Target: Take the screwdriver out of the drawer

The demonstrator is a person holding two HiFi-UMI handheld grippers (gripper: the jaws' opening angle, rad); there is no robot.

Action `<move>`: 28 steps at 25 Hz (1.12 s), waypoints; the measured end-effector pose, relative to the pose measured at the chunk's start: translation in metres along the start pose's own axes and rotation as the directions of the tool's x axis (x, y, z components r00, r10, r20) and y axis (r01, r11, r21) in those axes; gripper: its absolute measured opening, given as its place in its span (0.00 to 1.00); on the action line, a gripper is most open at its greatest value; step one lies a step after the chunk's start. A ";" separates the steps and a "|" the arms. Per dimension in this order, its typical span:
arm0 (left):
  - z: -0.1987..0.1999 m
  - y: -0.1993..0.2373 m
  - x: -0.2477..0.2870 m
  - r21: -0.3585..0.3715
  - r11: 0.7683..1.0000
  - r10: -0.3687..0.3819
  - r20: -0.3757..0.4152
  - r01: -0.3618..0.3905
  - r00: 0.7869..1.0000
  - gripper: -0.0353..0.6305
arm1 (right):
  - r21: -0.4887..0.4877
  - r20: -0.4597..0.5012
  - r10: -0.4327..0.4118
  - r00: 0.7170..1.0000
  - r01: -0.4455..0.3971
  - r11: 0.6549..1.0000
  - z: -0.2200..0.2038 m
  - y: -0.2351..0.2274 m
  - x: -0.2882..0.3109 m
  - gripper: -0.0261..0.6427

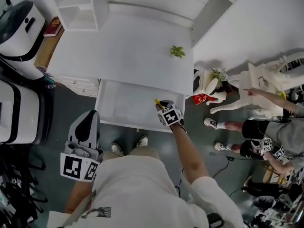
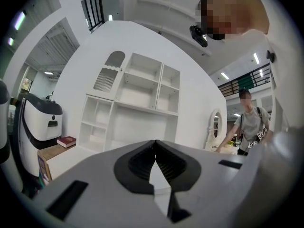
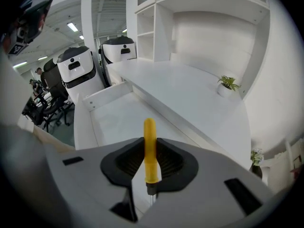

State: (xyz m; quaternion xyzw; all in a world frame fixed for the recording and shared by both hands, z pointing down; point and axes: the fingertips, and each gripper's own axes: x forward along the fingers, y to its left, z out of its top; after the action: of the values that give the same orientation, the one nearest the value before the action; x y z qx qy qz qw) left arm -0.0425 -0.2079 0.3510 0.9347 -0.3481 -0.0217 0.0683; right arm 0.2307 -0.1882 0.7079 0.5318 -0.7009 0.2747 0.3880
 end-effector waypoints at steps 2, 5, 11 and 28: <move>0.002 -0.007 0.006 0.006 1.000 -0.031 0.001 0.031 1.000 0.08 | 0.014 0.016 -0.017 1.000 0.017 1.000 -0.001 -0.004 -0.008 0.17; 0.003 -0.014 0.012 0.012 0.998 -0.062 0.001 0.062 0.998 0.08 | 0.030 0.035 -0.032 0.999 0.031 0.999 -0.002 -0.005 -0.018 0.17; 0.007 -0.032 0.023 0.020 0.994 -0.107 0.008 0.107 0.994 0.08 | 0.056 0.073 -0.049 0.996 0.045 0.997 -0.005 -0.007 -0.036 0.17; 0.009 -0.035 0.021 0.017 0.996 -0.089 0.018 0.089 0.996 0.08 | 0.068 0.162 -0.051 0.985 0.041 0.997 0.018 -0.007 -0.058 0.17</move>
State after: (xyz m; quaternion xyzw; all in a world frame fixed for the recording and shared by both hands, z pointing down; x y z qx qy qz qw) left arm -0.0051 -0.1966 0.3372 0.9496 -0.3069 -0.0304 0.0564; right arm 0.2406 -0.1742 0.6496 0.5808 -0.7088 0.2434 0.3180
